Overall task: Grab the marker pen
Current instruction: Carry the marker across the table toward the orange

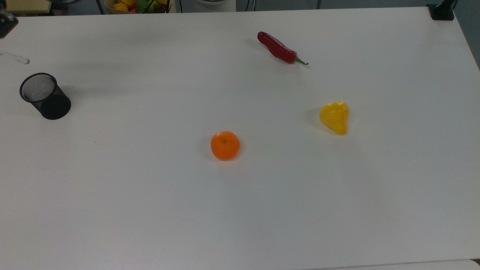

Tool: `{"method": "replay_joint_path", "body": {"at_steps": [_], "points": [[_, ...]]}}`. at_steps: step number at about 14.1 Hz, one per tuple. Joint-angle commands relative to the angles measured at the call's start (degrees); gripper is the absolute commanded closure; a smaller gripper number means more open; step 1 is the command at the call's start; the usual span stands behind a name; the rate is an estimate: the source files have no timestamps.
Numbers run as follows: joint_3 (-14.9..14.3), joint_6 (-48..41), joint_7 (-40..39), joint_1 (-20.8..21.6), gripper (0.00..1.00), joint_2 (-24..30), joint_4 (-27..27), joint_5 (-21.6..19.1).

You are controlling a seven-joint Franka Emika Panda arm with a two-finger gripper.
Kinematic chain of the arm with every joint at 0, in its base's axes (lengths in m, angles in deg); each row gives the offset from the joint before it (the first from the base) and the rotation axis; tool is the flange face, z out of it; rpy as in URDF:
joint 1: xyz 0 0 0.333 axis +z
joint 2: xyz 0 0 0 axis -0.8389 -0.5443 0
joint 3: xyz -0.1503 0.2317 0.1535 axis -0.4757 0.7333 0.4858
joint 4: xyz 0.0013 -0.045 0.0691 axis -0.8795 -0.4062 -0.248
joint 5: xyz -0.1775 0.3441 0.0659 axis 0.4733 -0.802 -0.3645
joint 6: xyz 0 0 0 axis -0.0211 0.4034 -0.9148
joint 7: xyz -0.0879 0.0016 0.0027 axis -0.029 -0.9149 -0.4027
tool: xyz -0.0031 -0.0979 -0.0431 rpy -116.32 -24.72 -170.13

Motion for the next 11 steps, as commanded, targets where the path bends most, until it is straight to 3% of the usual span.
{"method": "replay_joint_path", "body": {"at_steps": [1,4,9,11], "points": [[0.16,-5.93,0.83,5.28,1.00,4.62,-1.94,-2.16],[2.09,-12.87,0.92,8.02,1.00,5.59,-1.68,-3.03],[10.78,-21.93,0.92,8.37,1.00,4.63,-1.85,-4.62],[14.47,-25.70,0.92,8.37,1.00,4.10,-2.11,-8.20]]}}
